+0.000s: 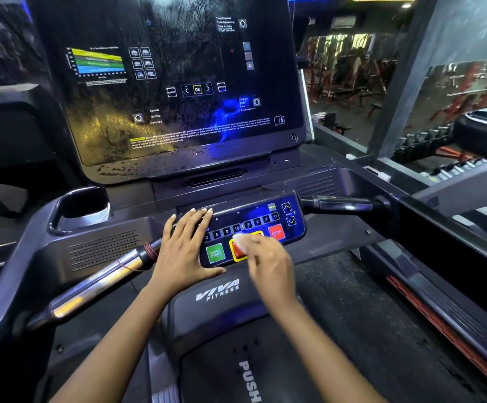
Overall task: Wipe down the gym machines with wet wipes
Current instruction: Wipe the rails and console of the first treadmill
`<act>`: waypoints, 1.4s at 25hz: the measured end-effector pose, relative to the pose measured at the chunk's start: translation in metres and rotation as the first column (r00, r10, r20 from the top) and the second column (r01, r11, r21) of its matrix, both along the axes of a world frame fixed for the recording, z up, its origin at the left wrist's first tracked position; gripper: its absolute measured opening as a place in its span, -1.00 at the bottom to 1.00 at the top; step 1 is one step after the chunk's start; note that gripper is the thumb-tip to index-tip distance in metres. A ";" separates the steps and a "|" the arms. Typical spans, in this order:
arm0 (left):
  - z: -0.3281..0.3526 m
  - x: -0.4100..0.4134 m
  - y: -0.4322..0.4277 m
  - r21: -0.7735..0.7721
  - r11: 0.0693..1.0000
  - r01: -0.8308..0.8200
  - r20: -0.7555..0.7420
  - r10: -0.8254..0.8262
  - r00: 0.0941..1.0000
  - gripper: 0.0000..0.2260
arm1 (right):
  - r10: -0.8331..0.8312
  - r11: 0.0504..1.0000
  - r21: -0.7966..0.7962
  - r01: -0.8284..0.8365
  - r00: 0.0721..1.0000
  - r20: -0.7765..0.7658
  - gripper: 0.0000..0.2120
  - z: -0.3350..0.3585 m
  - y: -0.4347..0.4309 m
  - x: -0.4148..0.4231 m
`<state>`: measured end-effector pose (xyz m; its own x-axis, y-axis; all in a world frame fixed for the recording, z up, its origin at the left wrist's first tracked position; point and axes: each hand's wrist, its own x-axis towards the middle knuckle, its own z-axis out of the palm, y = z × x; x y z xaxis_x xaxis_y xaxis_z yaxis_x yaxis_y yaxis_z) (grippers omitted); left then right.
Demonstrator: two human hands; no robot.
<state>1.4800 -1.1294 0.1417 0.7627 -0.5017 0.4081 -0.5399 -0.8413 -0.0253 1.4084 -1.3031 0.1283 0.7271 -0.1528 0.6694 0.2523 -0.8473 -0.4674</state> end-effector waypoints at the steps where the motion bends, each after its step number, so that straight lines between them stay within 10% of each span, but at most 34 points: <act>1: 0.000 0.000 0.000 0.008 1.000 -0.001 0.000 0.001 1.000 0.00 | -0.070 0.997 0.033 0.070 0.998 0.000 -0.77 0.003 -0.013 0.005; 13: 0.003 -0.001 0.049 -0.085 0.996 0.010 -0.059 -0.015 0.998 0.06 | 0.186 0.975 -0.141 -0.170 0.977 0.108 -0.70 0.031 0.029 0.040; 22: -0.007 -0.005 0.056 -0.140 0.989 -0.043 -0.115 0.026 0.993 0.06 | 0.482 0.788 -0.435 -0.436 0.876 -0.005 -0.73 -0.014 0.023 0.022; 29: -0.004 -0.007 0.058 -0.213 0.977 -0.024 -0.136 -0.006 0.991 0.00 | 0.413 0.911 -0.064 -0.408 0.901 0.129 -0.68 0.044 -0.016 0.054; 35: -0.005 -0.005 0.056 -0.247 0.969 -0.030 -0.127 -0.001 0.992 -0.07 | 0.540 0.749 -0.335 -0.572 0.819 -0.194 -0.78 0.094 -0.005 0.169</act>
